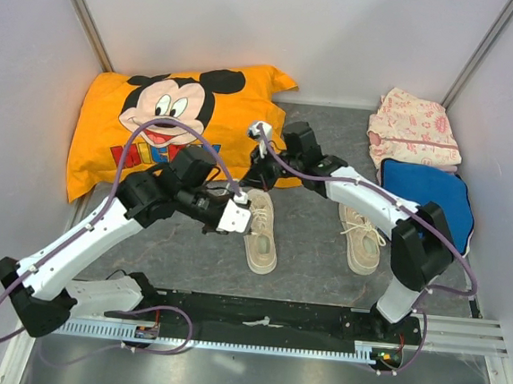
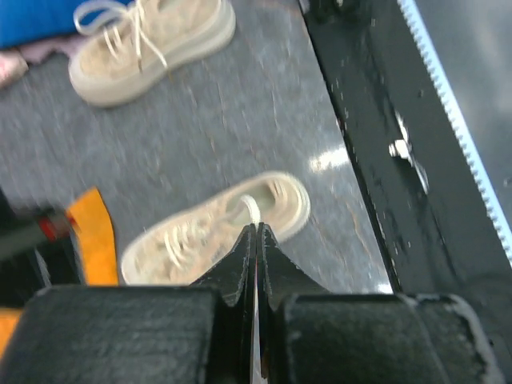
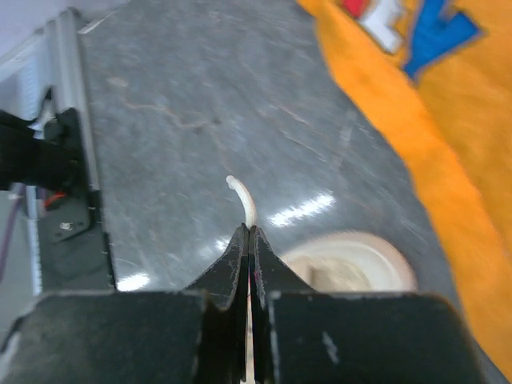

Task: Tie the shoes

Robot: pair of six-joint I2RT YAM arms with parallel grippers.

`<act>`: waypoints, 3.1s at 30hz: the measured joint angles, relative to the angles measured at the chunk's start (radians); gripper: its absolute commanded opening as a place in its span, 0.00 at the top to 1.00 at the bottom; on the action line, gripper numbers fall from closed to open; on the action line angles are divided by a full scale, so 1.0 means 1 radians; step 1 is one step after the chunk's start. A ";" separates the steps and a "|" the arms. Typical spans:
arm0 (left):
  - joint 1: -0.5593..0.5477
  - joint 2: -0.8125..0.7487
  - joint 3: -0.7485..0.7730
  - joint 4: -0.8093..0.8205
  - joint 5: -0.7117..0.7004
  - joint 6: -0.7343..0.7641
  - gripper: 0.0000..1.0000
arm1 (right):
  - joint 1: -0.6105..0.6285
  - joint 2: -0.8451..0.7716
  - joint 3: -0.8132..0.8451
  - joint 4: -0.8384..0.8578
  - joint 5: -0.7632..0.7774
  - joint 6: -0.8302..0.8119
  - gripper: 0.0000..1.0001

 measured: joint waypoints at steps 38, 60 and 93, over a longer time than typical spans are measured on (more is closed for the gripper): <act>0.179 0.073 -0.155 0.644 -0.480 -0.652 0.41 | -0.317 -0.345 -0.180 -0.257 0.017 -0.163 0.02; 0.370 0.208 -0.349 0.455 -0.263 -0.565 0.37 | 0.000 -0.269 -0.539 -0.292 0.321 -0.682 0.42; 0.201 0.526 -0.328 0.448 -0.276 -0.247 0.98 | 0.082 -0.408 -0.579 -0.289 0.549 -0.621 1.00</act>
